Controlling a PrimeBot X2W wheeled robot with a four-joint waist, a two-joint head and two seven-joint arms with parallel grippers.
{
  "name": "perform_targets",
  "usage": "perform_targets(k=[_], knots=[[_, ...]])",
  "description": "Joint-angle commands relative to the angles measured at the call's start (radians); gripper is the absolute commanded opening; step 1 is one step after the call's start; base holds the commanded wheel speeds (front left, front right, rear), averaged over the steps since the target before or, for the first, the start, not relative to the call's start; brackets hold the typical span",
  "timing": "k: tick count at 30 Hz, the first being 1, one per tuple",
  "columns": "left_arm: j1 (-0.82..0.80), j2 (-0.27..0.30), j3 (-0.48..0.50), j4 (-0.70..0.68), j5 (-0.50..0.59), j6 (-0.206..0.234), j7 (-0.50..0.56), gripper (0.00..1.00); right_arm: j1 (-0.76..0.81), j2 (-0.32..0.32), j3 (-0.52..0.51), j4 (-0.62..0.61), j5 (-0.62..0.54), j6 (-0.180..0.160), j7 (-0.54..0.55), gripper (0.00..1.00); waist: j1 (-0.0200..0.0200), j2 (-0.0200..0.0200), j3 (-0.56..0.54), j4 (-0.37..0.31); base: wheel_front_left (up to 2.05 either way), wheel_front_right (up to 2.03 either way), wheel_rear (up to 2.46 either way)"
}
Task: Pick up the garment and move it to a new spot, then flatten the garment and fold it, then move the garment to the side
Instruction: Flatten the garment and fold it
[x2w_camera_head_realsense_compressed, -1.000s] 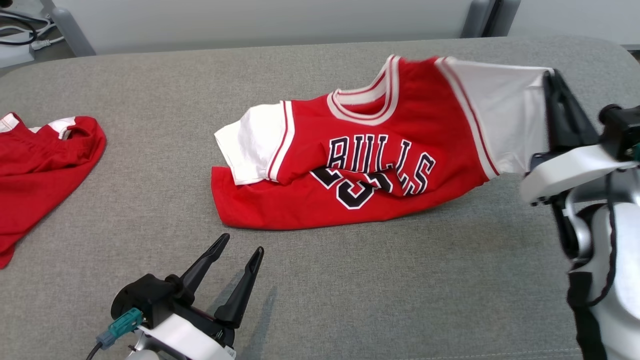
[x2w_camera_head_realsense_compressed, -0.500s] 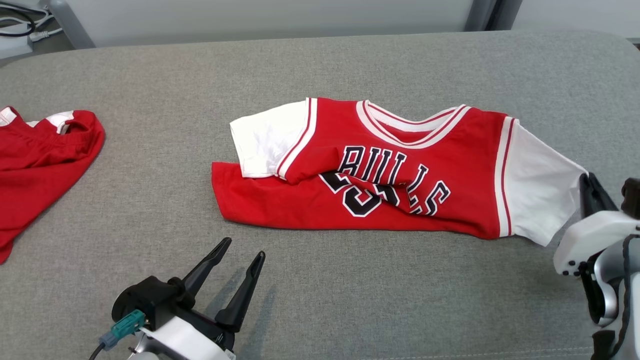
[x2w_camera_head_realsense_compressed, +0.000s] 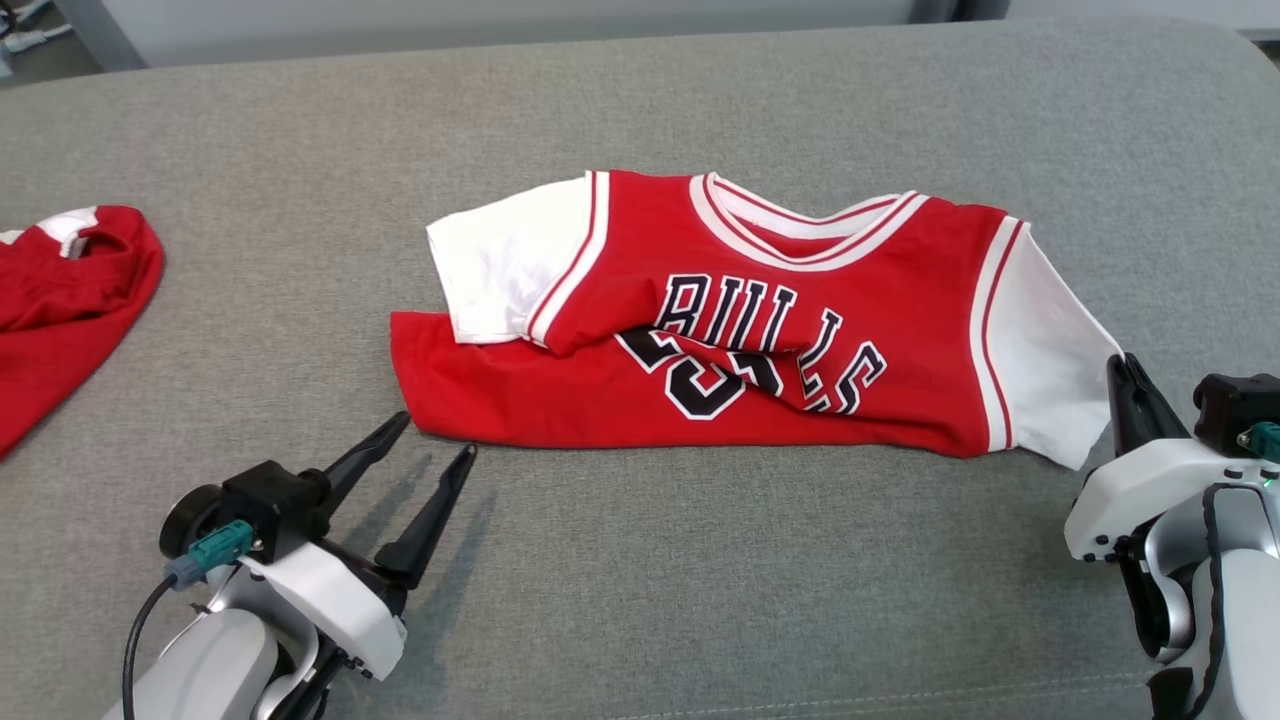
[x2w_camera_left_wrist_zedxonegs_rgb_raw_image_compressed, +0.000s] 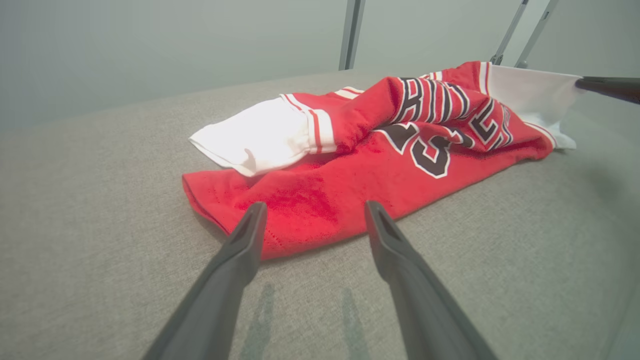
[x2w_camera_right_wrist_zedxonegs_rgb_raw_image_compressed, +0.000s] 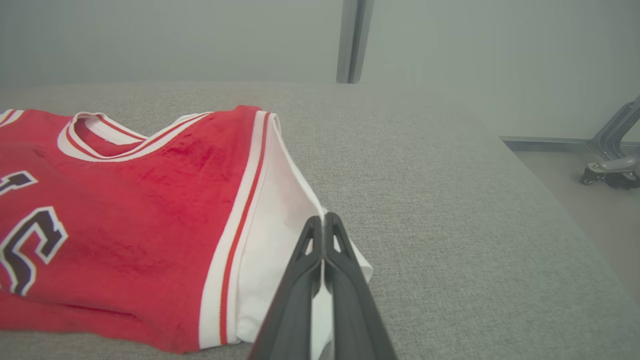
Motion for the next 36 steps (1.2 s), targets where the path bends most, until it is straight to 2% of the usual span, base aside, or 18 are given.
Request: perform_targets(k=[1, 12, 17, 22, 23, 24, 26, 29, 36], knots=[[-0.056, 0.040, 0.021, 0.017, -0.017, -0.004, -0.006, 1.00, -0.027, -0.009, 0.032, -0.022, 0.011, 0.000, -0.021, 0.00, 0.0000, 0.0000, 0.016, -0.014, 0.00, 0.00, 0.00], [-0.102, 0.056, -0.008, 0.184, -0.088, -0.004, -0.006, 1.00, -0.045, -0.009, 0.103, -0.019, 0.043, 0.000, -0.061, 0.00, 0.0000, 0.0000, 0.063, -0.059, 0.00, 0.00, 0.00], [-0.131, 0.067, -0.022, 0.189, -0.129, -0.004, -0.006, 1.00, -0.051, -0.009, 0.135, -0.025, 0.066, 0.000, -0.074, 0.00, 0.0000, 0.0000, 0.084, -0.077, 0.00, 0.00, 0.00], [-0.152, 0.092, -0.086, 0.127, -0.203, -0.004, -0.006, 1.00, -0.052, -0.009, 0.172, -0.018, 0.092, 0.000, -0.092, 0.00, 0.0000, 0.0000, 0.099, -0.090, 0.00, 0.00, 0.00], [-0.157, 0.102, -0.110, 0.112, -0.214, -0.004, -0.006, 0.76, -0.053, -0.009, 0.181, -0.016, 0.095, 0.000, -0.095, 0.00, 0.0000, 0.0000, 0.101, -0.092, 0.00, 0.00, 0.00], [-0.159, 0.108, -0.140, 0.091, -0.240, -0.004, -0.006, 0.00, -0.055, -0.009, 0.190, -0.015, 0.099, 0.000, -0.099, 0.00, 0.0000, 0.0000, 0.102, -0.093, 0.00, 0.00, 0.00], [-0.176, 0.127, -0.176, 0.059, -0.287, -0.004, -0.006, 0.00, -0.060, -0.009, 0.204, -0.013, 0.104, 0.000, -0.103, 0.00, 0.0000, 0.0000, 0.102, -0.094, 0.00, 0.00, 0.00], [-0.204, 0.153, -0.173, -0.007, -0.339, -0.004, -0.006, 0.00, -0.067, -0.009, 0.213, -0.011, 0.109, 0.000, -0.108, 0.00, 0.0000, 0.0000, 0.094, -0.090, 0.00, 0.00, 0.00], [-0.216, 0.202, -0.077, -0.121, -0.354, -0.004, -0.006, 0.00, -0.069, -0.009, 0.215, 0.007, 0.120, 0.000, -0.125, 0.00, 0.0000, 0.0000, 0.055, -0.065, 0.00, 0.00, 0.00]])
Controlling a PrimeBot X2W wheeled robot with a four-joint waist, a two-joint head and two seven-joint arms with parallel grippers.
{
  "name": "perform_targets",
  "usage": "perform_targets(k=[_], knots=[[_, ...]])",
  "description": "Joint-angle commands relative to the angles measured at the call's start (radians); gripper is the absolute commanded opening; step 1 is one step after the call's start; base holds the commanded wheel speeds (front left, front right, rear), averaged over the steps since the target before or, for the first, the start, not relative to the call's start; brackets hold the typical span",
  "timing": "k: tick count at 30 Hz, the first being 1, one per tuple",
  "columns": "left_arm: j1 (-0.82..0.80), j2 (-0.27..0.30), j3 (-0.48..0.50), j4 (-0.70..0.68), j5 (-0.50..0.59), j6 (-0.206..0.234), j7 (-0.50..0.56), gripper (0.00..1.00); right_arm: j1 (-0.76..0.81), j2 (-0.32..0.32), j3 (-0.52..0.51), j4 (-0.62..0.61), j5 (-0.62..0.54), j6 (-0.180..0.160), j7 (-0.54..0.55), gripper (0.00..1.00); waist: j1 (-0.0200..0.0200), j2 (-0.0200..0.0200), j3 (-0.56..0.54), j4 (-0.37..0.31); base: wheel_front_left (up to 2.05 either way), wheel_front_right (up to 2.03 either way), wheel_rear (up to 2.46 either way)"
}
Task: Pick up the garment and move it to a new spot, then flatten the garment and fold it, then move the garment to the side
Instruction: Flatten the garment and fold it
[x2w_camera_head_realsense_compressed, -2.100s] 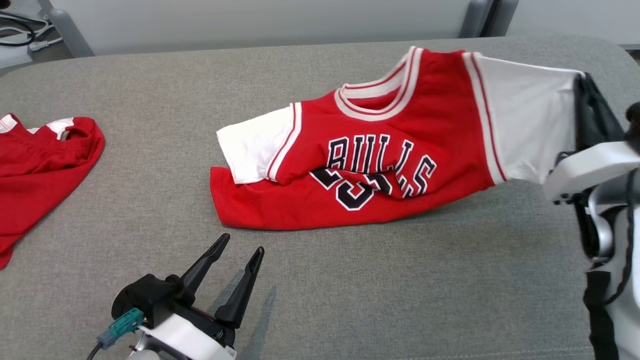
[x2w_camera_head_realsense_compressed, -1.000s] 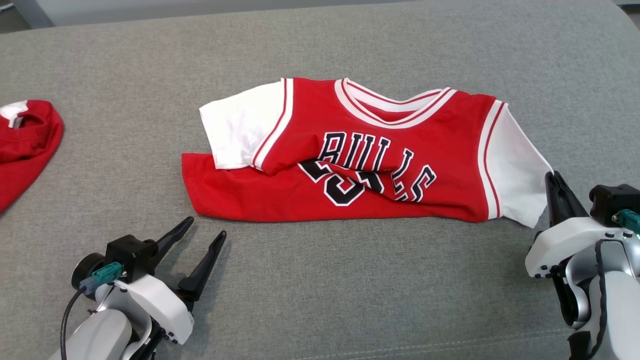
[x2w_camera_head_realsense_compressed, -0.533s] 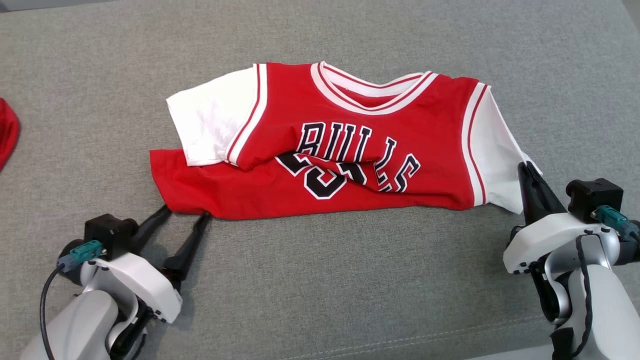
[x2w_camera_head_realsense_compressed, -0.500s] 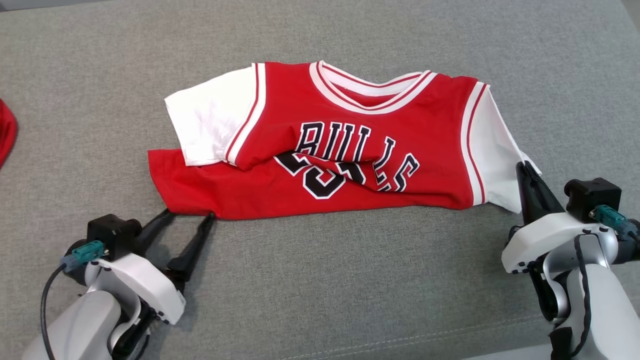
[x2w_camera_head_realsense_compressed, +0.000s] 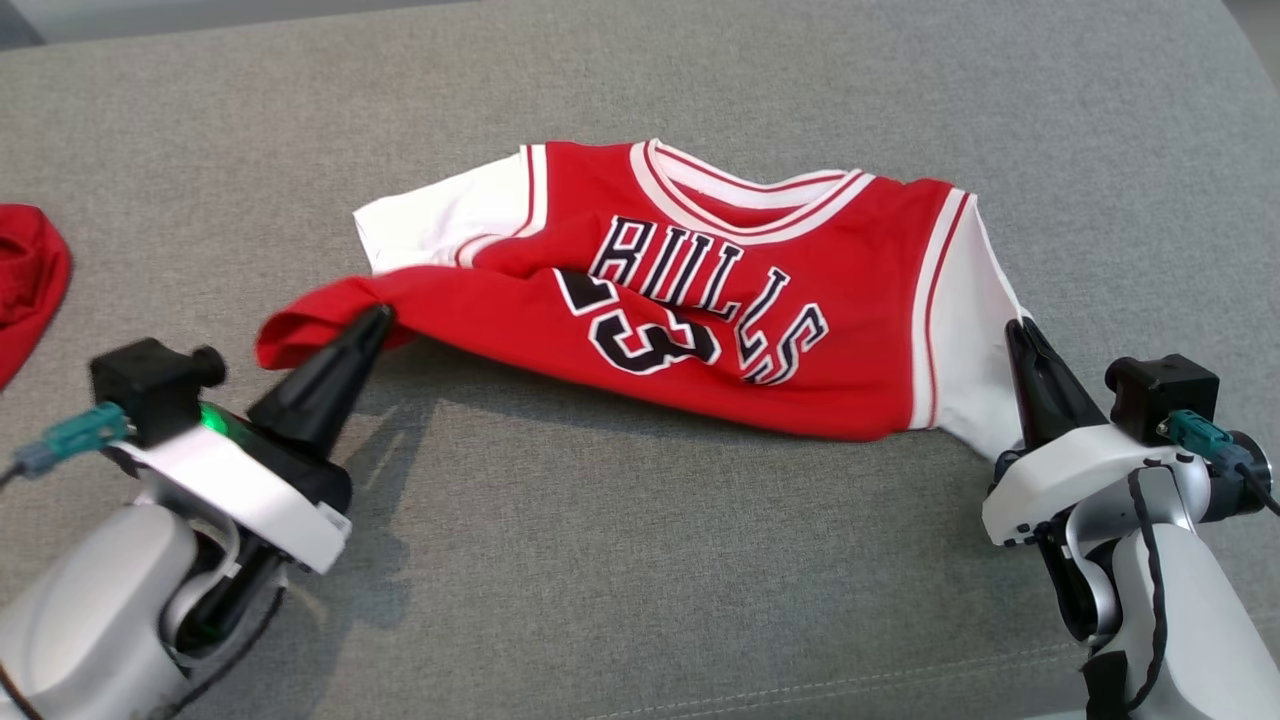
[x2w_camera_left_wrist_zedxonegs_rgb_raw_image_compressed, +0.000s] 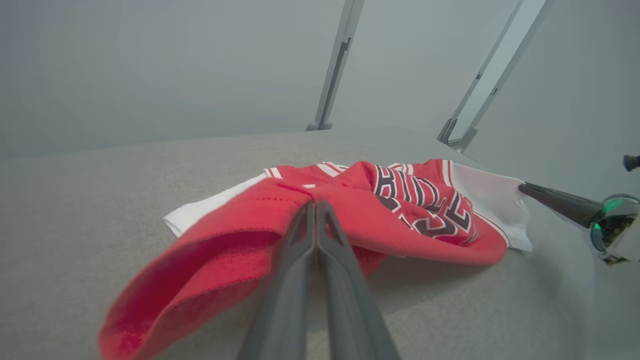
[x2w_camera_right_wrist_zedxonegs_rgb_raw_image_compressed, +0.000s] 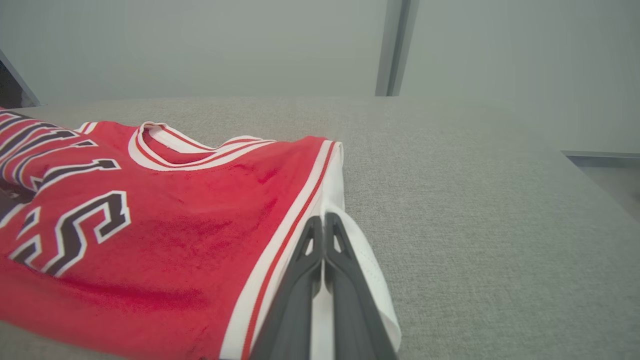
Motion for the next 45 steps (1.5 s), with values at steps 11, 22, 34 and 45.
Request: perform_targets(k=[11, 22, 34, 45], knots=[[-0.245, 0.338, -0.030, -0.070, -0.095, -0.004, 0.100, 0.00, -0.043, -0.006, 0.098, 0.000, 0.064, 0.000, -0.023, 0.00, 0.0000, -0.0001, -0.018, -0.002, 0.00, 0.00, 0.00], [-0.417, 0.364, -0.229, 0.076, -0.219, -0.004, 0.097, 1.00, -0.069, -0.006, 0.198, 0.052, 0.112, 0.000, -0.078, 0.00, 0.0000, -0.0001, 0.050, -0.056, 0.00, 0.00, 0.00], [-0.198, 0.174, -0.221, 0.175, -0.224, -0.004, -0.005, 1.00, -0.058, -0.006, 0.048, 0.117, 0.017, 0.000, -0.082, 0.00, 0.0000, -0.0001, 0.020, 0.050, 0.00, 0.00, 0.00], [0.002, 0.032, -0.180, 0.090, -0.104, -0.004, -0.006, 1.00, -0.071, -0.006, 0.073, 0.126, 0.035, 0.000, -0.069, 0.00, 0.0000, -0.0001, -0.008, 0.057, 0.00, 0.00, 0.00]])
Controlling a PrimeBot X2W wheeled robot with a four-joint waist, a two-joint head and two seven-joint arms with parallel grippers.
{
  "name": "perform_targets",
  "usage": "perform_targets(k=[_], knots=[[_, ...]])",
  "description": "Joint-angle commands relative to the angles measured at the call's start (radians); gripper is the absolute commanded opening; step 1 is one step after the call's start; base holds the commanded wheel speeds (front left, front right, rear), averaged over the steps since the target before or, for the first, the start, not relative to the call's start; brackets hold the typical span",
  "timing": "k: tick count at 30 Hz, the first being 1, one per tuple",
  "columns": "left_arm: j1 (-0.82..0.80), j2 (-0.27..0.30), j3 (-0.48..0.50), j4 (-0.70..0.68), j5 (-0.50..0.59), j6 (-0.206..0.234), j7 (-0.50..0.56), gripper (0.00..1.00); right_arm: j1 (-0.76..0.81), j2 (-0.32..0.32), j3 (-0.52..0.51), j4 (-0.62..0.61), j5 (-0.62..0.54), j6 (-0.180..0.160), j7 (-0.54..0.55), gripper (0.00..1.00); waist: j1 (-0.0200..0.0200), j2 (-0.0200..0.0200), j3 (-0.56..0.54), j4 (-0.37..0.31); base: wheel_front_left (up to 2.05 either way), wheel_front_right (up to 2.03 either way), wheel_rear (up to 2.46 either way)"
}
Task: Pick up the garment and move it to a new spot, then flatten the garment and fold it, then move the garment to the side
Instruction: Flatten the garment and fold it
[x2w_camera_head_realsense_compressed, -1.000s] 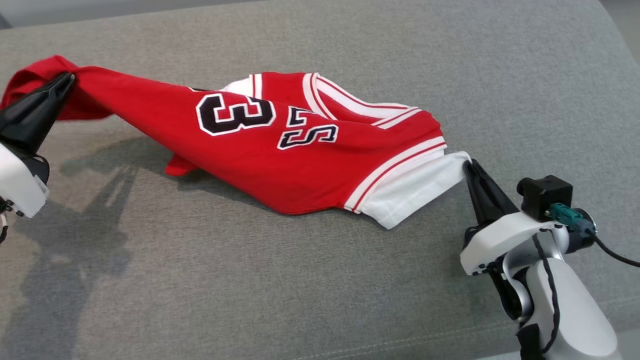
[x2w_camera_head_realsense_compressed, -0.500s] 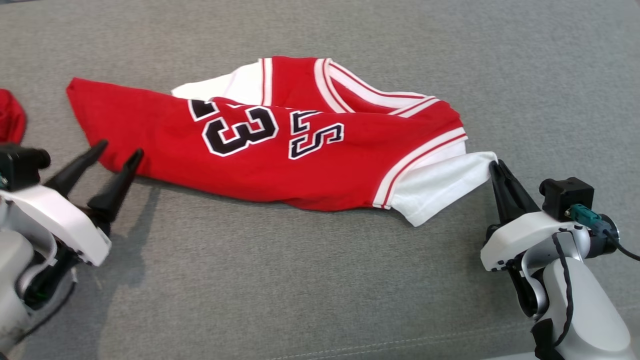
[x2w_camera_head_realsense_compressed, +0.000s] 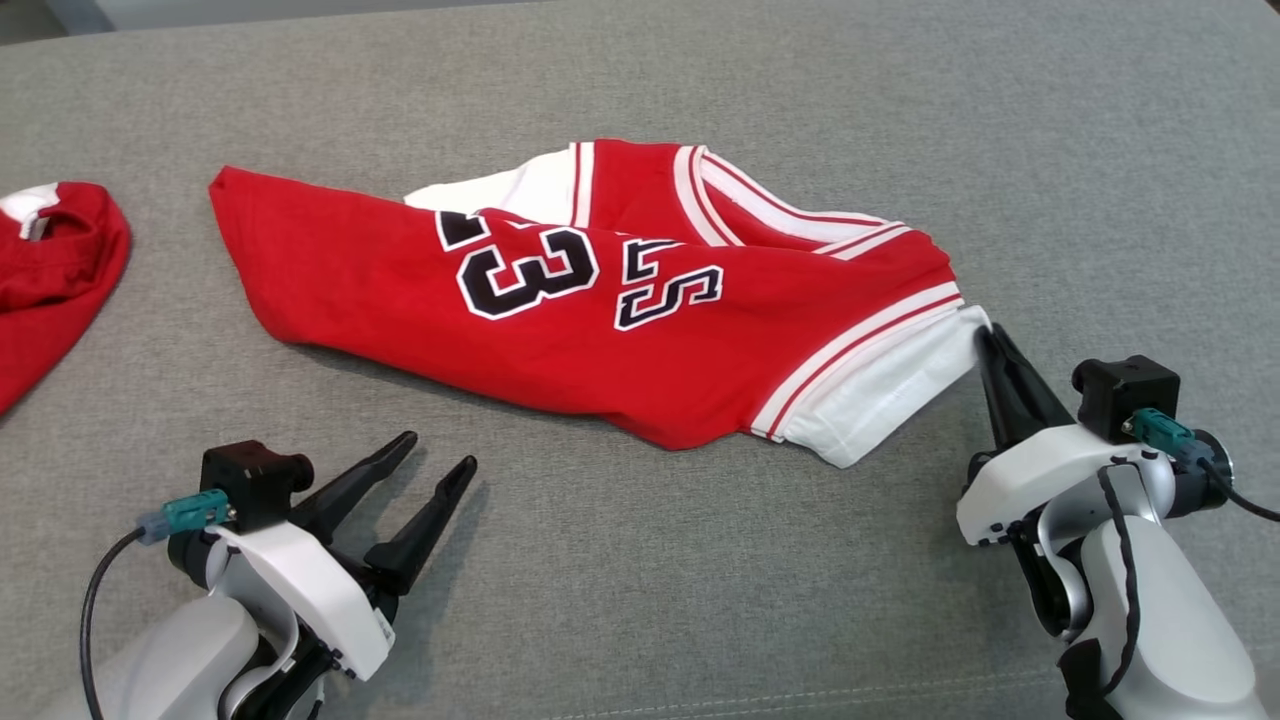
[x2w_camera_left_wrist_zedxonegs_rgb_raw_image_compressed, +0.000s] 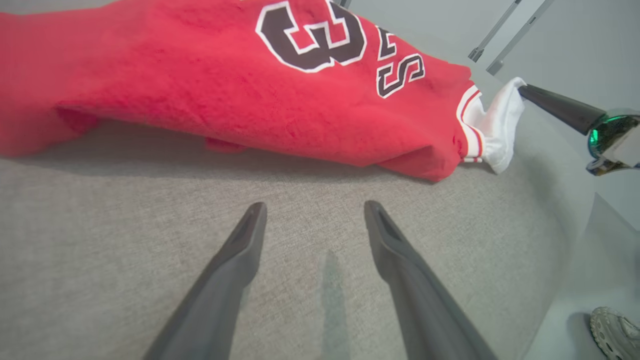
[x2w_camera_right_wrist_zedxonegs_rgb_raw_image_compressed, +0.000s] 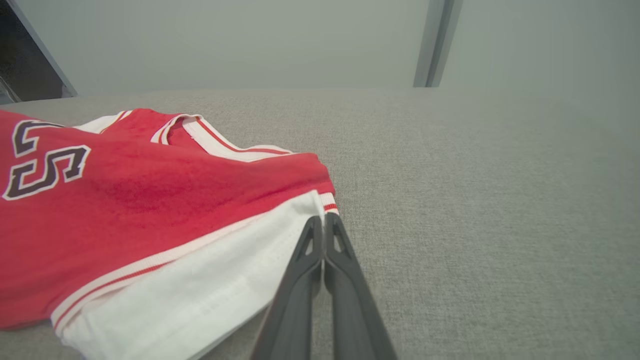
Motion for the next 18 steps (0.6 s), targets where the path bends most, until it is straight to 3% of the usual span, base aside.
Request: perform_targets(k=[1, 7, 13, 18], knots=[[-0.015, 0.028, 0.040, -0.013, 0.004, -0.004, -0.013, 1.00, -0.018, -0.002, 0.034, -0.014, 0.017, 0.000, -0.001, 0.00, 0.0000, 0.0000, 0.006, -0.014, 0.00, 0.00, 0.00], [-0.034, 0.011, 0.074, -0.005, -0.026, -0.004, -0.013, 1.00, -0.020, -0.002, 0.058, -0.012, 0.042, 0.000, -0.021, 0.00, 0.0000, 0.0000, 0.031, -0.050, 0.00, 0.00, 0.00], [-0.066, 0.006, 0.126, -0.030, -0.131, -0.004, -0.013, 1.00, -0.016, -0.002, 0.079, 0.003, 0.071, 0.000, -0.047, 0.00, 0.0000, 0.0000, 0.050, -0.082, 0.00, 0.00, 0.00], [-0.099, 0.010, 0.118, 0.012, -0.158, -0.004, -0.013, 1.00, -0.021, -0.002, 0.094, 0.015, 0.083, 0.000, -0.061, 0.00, 0.0000, 0.0000, 0.055, -0.096, 0.00, 0.00, 0.00]])
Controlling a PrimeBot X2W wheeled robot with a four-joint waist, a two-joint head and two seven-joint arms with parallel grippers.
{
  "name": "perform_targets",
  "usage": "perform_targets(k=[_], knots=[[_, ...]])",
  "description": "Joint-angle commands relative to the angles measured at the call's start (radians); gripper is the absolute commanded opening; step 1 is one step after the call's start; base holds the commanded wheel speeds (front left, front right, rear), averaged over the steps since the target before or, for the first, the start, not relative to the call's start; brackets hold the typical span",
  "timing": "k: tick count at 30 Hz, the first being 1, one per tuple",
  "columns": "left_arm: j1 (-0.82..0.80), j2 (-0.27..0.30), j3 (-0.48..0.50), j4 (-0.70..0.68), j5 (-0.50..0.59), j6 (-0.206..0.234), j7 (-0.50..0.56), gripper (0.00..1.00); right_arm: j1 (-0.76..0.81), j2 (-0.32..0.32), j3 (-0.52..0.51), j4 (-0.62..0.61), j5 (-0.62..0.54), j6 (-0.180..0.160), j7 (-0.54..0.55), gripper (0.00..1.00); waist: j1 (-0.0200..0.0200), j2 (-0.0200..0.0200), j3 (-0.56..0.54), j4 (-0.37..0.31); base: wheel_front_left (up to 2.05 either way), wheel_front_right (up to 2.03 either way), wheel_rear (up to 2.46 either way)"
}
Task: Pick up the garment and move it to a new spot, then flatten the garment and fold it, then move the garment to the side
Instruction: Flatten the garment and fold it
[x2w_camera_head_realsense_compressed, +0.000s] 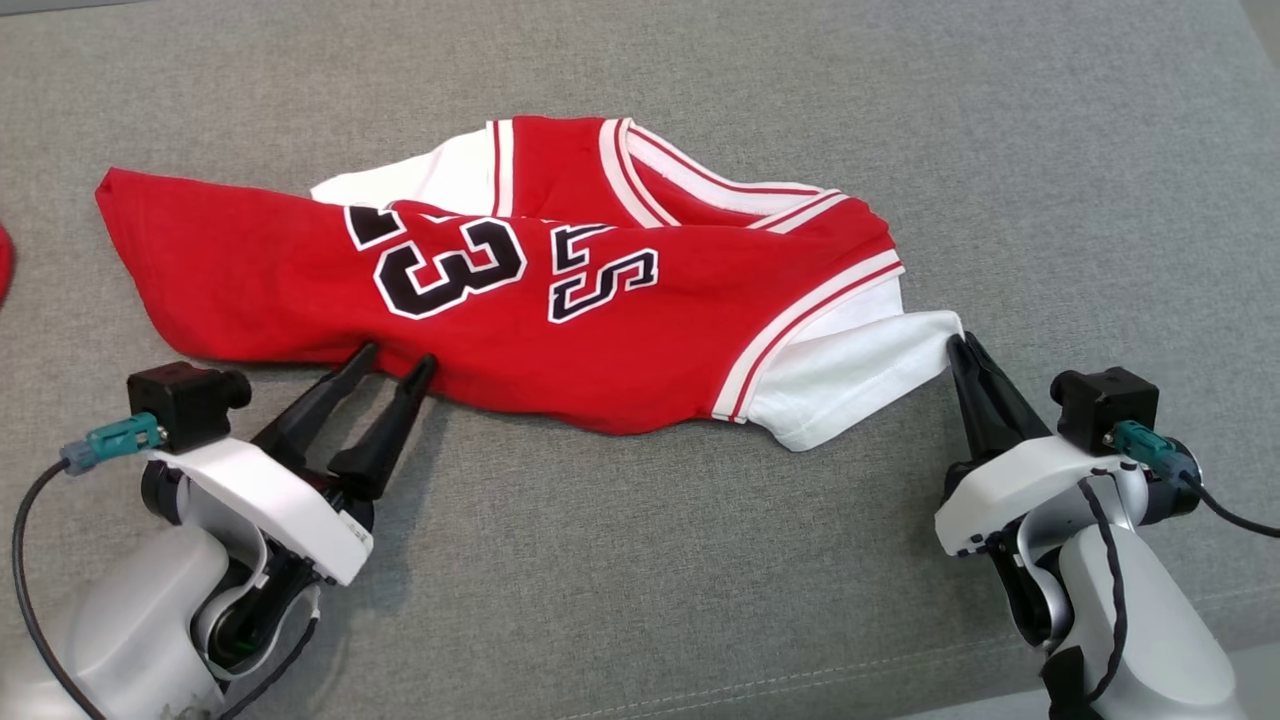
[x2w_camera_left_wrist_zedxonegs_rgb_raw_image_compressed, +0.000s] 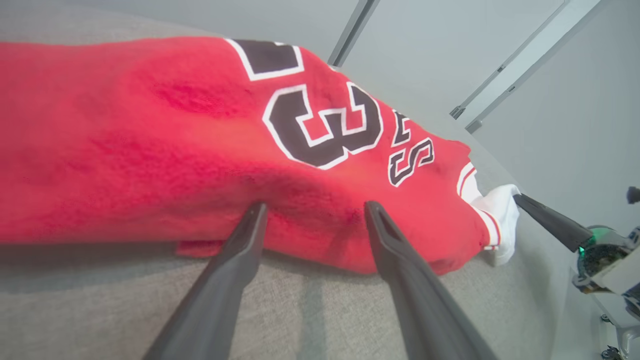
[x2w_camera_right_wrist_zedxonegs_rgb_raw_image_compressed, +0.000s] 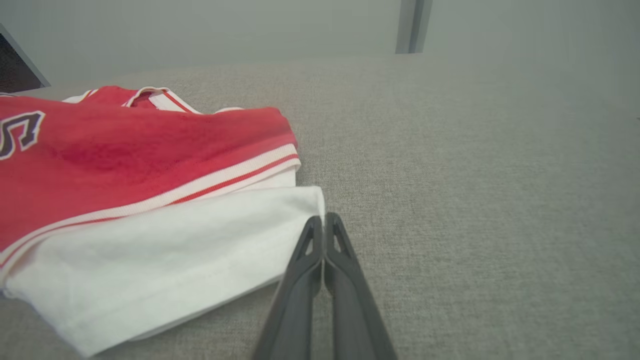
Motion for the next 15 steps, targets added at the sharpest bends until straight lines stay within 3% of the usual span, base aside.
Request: perform_targets(k=[1, 4, 7, 15], knots=[[-0.048, 0.033, 0.038, 0.014, -0.027, -0.004, -0.013, 1.00, -0.019, -0.001, 0.026, -0.012, 0.013, 0.000, -0.018, 0.00, 0.0000, 0.0000, 0.001, -0.005, 0.00, 0.00, 0.00], [-0.058, 0.030, 0.039, 0.043, -0.032, -0.004, -0.013, 1.00, -0.021, -0.001, 0.030, -0.006, 0.016, 0.000, -0.022, 0.00, 0.0000, 0.0000, 0.000, -0.008, 0.00, 0.00, 0.00], [-0.081, 0.037, 0.001, 0.088, 0.043, -0.004, -0.013, 1.00, -0.026, -0.001, 0.036, 0.002, 0.019, 0.000, -0.027, 0.00, 0.0000, 0.0000, -0.004, -0.009, 0.00, 0.00, 0.00], [-0.076, 0.028, -0.002, 0.134, 0.336, -0.004, -0.013, 1.00, -0.031, -0.001, 0.030, 0.018, 0.014, 0.000, -0.036, 0.00, 0.0000, 0.0000, -0.012, 0.010, 0.00, 0.00, 0.00]])
